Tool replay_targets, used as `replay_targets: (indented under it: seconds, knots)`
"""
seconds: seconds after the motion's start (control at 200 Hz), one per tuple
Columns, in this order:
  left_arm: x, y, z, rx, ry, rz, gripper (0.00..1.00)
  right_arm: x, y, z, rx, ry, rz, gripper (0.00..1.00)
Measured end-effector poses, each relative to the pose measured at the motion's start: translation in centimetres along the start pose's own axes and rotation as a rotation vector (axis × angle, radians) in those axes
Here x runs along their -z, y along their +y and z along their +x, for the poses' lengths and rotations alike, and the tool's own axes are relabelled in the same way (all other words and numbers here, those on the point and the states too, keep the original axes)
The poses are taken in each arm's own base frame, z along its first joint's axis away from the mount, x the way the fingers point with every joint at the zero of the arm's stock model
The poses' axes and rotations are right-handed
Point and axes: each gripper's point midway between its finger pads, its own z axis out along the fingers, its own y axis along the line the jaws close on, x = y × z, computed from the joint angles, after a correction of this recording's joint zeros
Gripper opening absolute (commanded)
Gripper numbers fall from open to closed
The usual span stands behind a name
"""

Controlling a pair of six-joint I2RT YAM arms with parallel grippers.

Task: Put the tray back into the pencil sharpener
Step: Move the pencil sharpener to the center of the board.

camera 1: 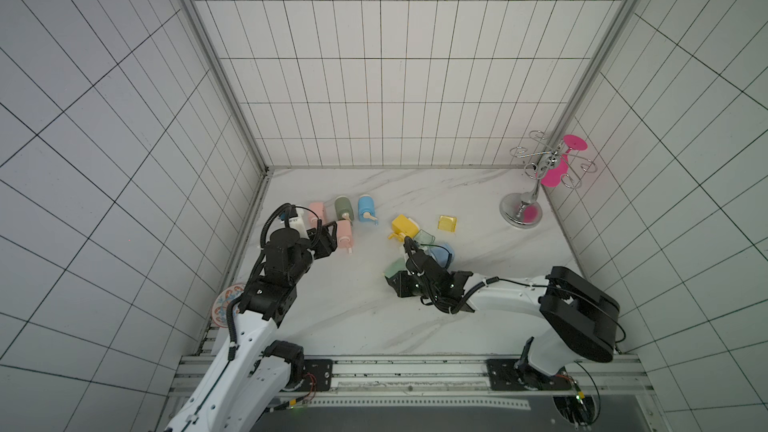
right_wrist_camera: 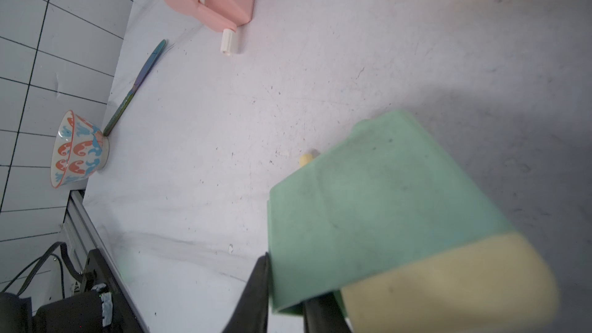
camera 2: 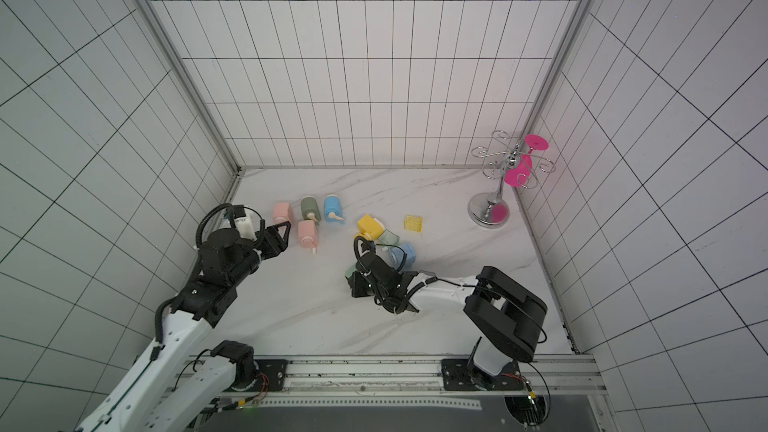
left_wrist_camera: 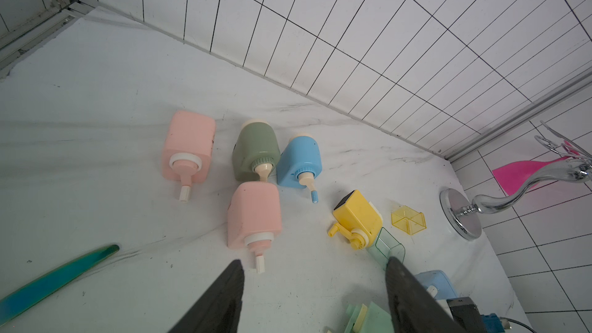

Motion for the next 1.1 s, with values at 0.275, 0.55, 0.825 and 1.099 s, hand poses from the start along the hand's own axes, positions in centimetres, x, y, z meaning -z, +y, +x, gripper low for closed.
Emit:
replay_targets:
  seconds: [0.275,0.55,0.825,1.099]
  knots:
    - [-0.6,0.2,0.6,-0.017,0.028,-0.006,0.71,1.6,-1.0,3.4,0.035,0.097,-0.029,0.41]
    - [-0.9,0.1,1.1,-0.067,0.057,0.004,0.73,5.7,-0.1,2.2,0.031,0.014,-0.071,0.49]
    - [-2.1,-2.5,5.2,-0.113,0.234,0.121,0.73,9.1,-3.0,0.8,-0.104,-0.148,0.013,0.51]
    - [-0.9,-7.8,16.8,-0.212,0.529,0.272,0.57,8.7,-5.2,0.4,-0.211,-0.179,0.064,0.52]
